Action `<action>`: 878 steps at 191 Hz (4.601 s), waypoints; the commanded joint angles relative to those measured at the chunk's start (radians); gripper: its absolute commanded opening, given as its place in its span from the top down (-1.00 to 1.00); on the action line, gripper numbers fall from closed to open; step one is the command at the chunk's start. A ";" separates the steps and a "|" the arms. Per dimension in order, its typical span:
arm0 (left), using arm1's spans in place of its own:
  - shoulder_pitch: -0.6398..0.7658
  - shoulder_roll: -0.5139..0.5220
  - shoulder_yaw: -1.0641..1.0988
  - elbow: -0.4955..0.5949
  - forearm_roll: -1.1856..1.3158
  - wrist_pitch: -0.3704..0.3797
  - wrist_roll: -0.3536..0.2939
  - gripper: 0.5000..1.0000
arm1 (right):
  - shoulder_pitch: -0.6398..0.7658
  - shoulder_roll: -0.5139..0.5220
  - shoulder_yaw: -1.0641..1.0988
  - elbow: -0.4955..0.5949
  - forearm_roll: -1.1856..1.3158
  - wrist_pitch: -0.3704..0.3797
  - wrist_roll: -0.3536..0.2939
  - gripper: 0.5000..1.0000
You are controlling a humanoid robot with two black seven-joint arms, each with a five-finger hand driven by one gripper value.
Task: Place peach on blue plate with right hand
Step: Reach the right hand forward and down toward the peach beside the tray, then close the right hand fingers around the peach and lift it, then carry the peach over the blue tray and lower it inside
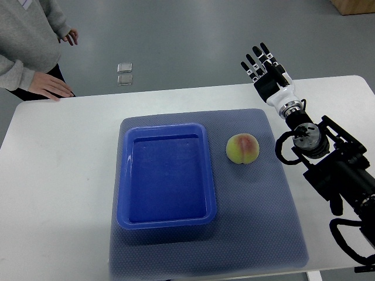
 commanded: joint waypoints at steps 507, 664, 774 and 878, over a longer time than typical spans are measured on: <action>0.000 0.000 -0.003 -0.007 0.002 -0.003 0.000 -1.00 | 0.375 -0.447 -1.164 0.474 -0.953 -0.072 -0.303 -0.11; 0.000 0.000 -0.003 -0.013 0.003 -0.003 0.000 -1.00 | 0.906 -0.837 -1.143 0.747 -0.723 0.186 -0.307 0.89; -0.011 0.000 -0.005 -0.012 0.002 -0.005 0.000 -1.00 | 0.846 -0.263 -1.250 0.542 -0.637 0.043 -0.304 0.69; -0.011 0.000 -0.006 -0.009 0.000 -0.003 0.000 -1.00 | 0.595 0.018 -1.275 0.339 -0.796 0.031 -0.304 0.61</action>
